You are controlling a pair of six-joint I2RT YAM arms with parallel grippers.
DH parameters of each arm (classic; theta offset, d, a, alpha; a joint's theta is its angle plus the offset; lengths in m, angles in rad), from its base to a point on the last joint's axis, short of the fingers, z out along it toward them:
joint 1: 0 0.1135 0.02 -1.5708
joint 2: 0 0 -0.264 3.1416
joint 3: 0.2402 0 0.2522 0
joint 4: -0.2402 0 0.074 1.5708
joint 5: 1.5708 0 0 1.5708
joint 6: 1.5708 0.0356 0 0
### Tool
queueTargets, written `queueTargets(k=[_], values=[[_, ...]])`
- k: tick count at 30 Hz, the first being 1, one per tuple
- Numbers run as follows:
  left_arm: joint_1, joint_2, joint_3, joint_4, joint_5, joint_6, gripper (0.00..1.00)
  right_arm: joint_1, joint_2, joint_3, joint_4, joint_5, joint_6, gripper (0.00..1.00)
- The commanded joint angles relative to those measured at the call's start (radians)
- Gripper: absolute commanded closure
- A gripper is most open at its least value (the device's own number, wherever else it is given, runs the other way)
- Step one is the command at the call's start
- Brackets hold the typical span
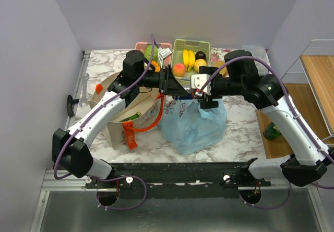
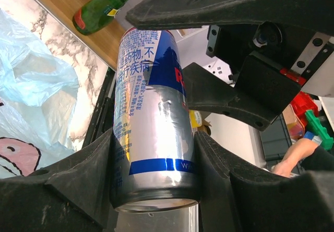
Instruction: Untie the knot of the grocery bags and take out the mixed food
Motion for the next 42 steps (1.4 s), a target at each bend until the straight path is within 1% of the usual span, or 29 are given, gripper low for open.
queueTargets(k=[1,2,5,8,9,13,18,23,24,25,26,27,28,29,30,32,34,36,38,42], values=[[-0.004,-0.018,0.026,0.083,0.038,-0.031,1.0,0.0,0.026,0.0,-0.001,-0.055,-0.022,0.14],[-0.004,-0.014,0.026,0.095,0.041,-0.039,1.0,0.0,0.031,0.003,-0.001,-0.067,-0.022,0.16],[-0.004,-0.003,0.029,0.119,0.046,-0.059,1.0,0.0,0.044,0.013,-0.003,-0.081,-0.02,0.29],[-0.007,0.0,0.029,0.134,0.049,-0.068,1.0,0.0,0.048,0.006,0.001,-0.083,-0.027,0.4],[-0.008,0.002,0.028,0.135,0.047,-0.069,1.0,0.0,0.047,0.005,0.004,-0.088,-0.031,0.41],[-0.009,0.007,0.023,0.133,0.04,-0.071,1.0,0.003,0.059,0.021,0.018,-0.09,-0.023,0.36],[-0.009,0.007,0.029,0.099,0.022,-0.05,1.0,0.009,0.074,0.038,-0.005,-0.064,-0.039,0.37],[-0.01,0.012,0.05,0.046,-0.002,-0.015,1.0,0.026,0.076,0.034,-0.025,-0.029,-0.069,0.54],[-0.012,0.013,0.057,0.022,-0.009,0.001,1.0,0.029,0.078,0.038,-0.03,-0.023,-0.069,0.58],[-0.013,0.015,0.065,0.005,-0.014,0.014,1.0,0.032,0.084,0.047,-0.037,-0.019,-0.068,0.67],[-0.012,0.015,0.068,-0.005,-0.013,0.02,0.9,0.032,0.09,0.061,-0.05,-0.016,-0.065,0.76],[-0.009,0.013,0.069,-0.015,-0.01,0.029,0.7,0.032,0.1,0.08,-0.073,-0.002,-0.065,0.86],[0.001,0.006,0.068,-0.02,-0.009,0.042,0.5,0.032,0.11,0.094,-0.092,0.019,-0.066,0.92],[0.02,-0.005,0.062,-0.052,-0.013,0.055,0.37,0.032,0.115,0.105,-0.111,0.058,-0.065,0.97],[0.04,-0.018,0.054,-0.072,-0.016,0.069,0.28,0.032,0.118,0.112,-0.124,0.099,-0.06,0.99],[0.093,-0.043,0.044,-0.111,-0.016,0.116,0.02,0.031,0.121,0.117,-0.156,0.207,-0.045,0.99],[0.139,-0.071,0.061,-0.203,-0.034,0.224,0.02,0.029,0.13,0.118,-0.207,0.32,-0.021,0.99],[0.175,-0.094,0.069,-0.26,-0.047,0.289,0.02,0.017,0.142,0.104,-0.271,0.426,0.0,0.99],[0.207,-0.113,0.052,-0.255,-0.048,0.284,0.02,-0.023,0.146,0.057,-0.293,0.501,0.017,0.99],[0.235,-0.139,0.015,-0.227,-0.04,0.256,0.01,-0.189,0.191,-0.009,-0.332,0.548,0.017,0.99]])
